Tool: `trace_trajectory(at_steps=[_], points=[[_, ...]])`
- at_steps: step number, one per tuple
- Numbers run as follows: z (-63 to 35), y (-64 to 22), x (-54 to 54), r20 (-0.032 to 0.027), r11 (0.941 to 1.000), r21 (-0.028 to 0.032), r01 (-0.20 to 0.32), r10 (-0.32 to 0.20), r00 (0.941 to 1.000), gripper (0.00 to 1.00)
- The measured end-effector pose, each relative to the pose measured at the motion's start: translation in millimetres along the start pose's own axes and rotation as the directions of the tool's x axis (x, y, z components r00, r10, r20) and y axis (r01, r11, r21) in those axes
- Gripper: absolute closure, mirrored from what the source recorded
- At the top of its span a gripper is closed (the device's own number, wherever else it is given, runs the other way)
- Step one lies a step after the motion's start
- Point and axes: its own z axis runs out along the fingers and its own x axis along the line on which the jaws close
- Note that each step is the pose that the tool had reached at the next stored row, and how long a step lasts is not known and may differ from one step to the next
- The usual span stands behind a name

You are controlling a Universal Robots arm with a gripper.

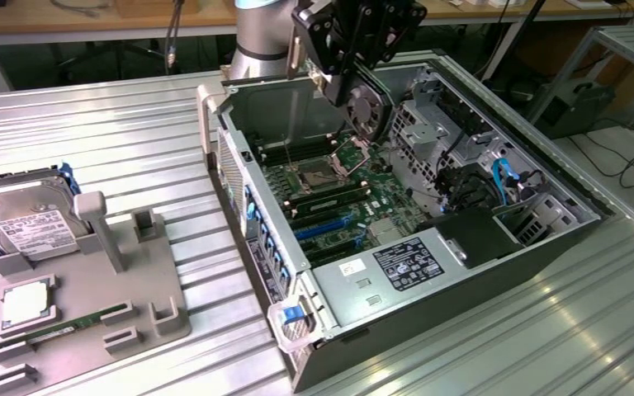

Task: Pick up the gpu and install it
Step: 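Pick up the gpu and move the gpu toward the slot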

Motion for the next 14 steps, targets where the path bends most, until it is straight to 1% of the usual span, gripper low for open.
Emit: trace_trajectory(at_steps=[4,10,14], points=[[0.1,-0.4,-3.1,-0.0001,1.0000,0.0001,0.000,0.000,1.0000,0.72],[0.4,-1.5,-10.7,0.0001,1.0000,-0.0001,0.000,0.000,1.0000,0.72],[0.8,-1.9,-13.3,0.0001,1.0000,-0.0001,0.000,0.000,1.0000,0.72]])
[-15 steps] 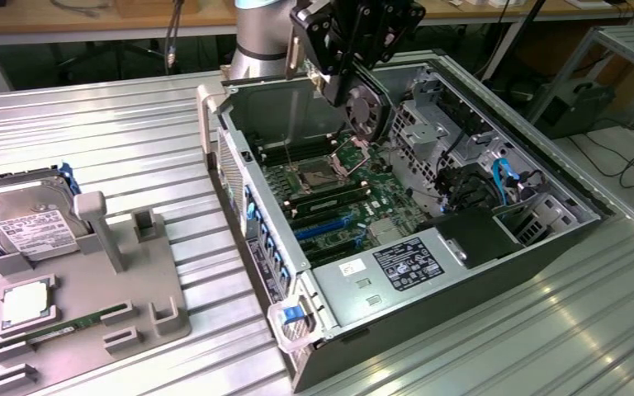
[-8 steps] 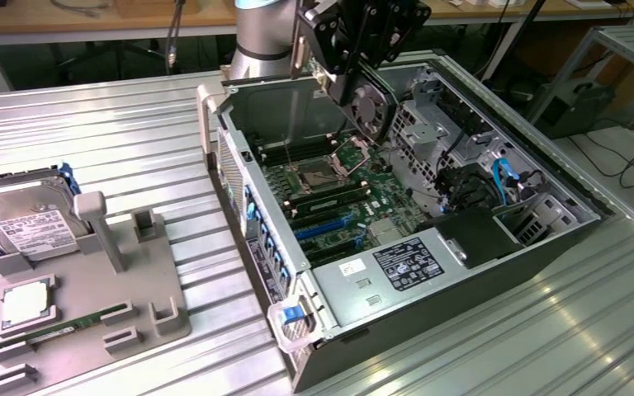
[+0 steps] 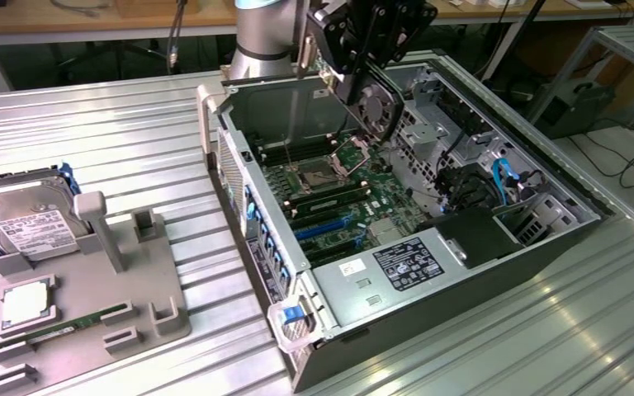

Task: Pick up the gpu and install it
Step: 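Pick up the gpu and move the gpu toward the slot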

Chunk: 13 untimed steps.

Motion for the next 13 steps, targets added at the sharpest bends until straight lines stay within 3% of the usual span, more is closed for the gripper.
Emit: trace_trajectory(at_steps=[13], points=[[1.5,-1.3,-10.6,-0.0002,1.0000,0.0003,0.000,0.000,1.0000,0.72]])
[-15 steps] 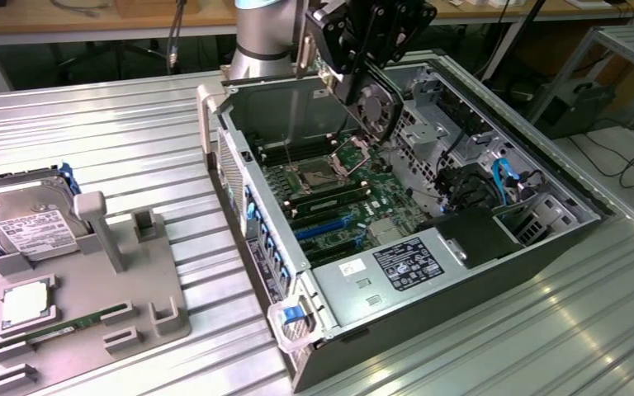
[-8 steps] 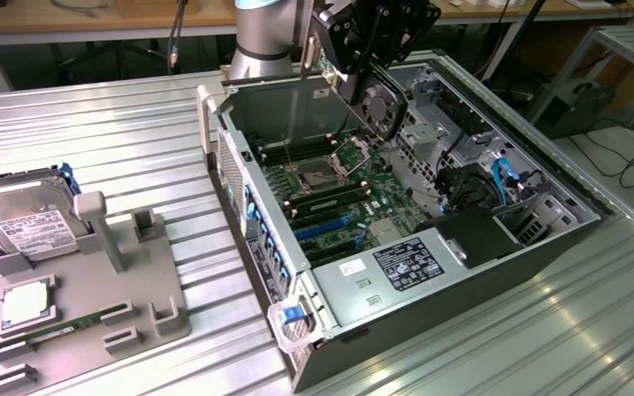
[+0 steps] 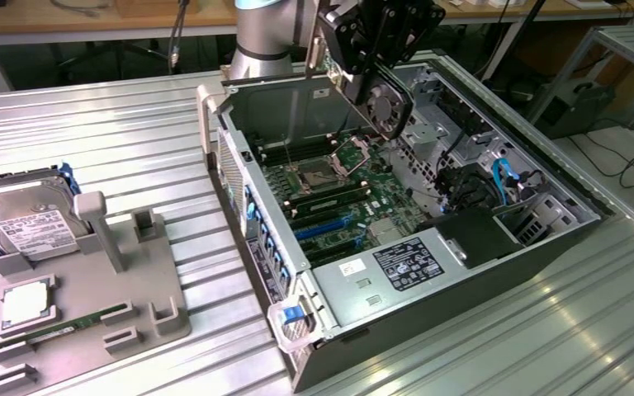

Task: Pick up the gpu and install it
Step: 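Pick up the gpu and move the gpu toward the slot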

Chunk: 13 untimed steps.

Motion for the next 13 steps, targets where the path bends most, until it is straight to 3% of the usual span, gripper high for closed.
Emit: trace_trajectory(at_steps=[13], points=[[2.1,-1.8,-14.2,0.0003,1.0000,-0.0002,-0.004,0.004,1.0000,0.72]])
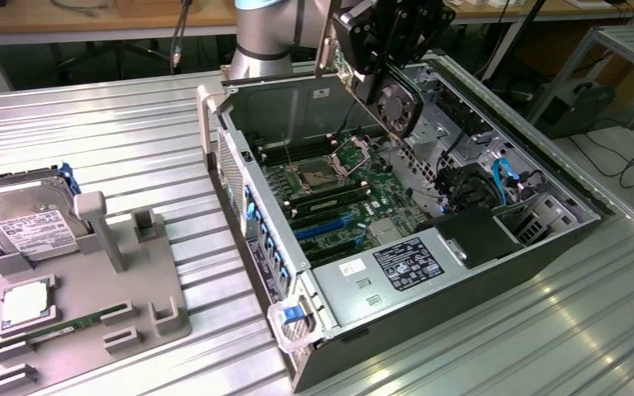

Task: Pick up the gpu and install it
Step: 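Pick up the gpu and move the gpu toward the slot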

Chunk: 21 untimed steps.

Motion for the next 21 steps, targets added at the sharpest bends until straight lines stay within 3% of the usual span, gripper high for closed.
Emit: trace_trajectory(at_steps=[9,21], points=[[3.1,-0.5,-7.6,0.0027,0.9972,0.0016,-0.075,0.075,0.9971,0.72],[6.3,-2.9,-28.6,0.0044,0.9924,0.0018,-0.123,0.123,0.9924,0.72]])
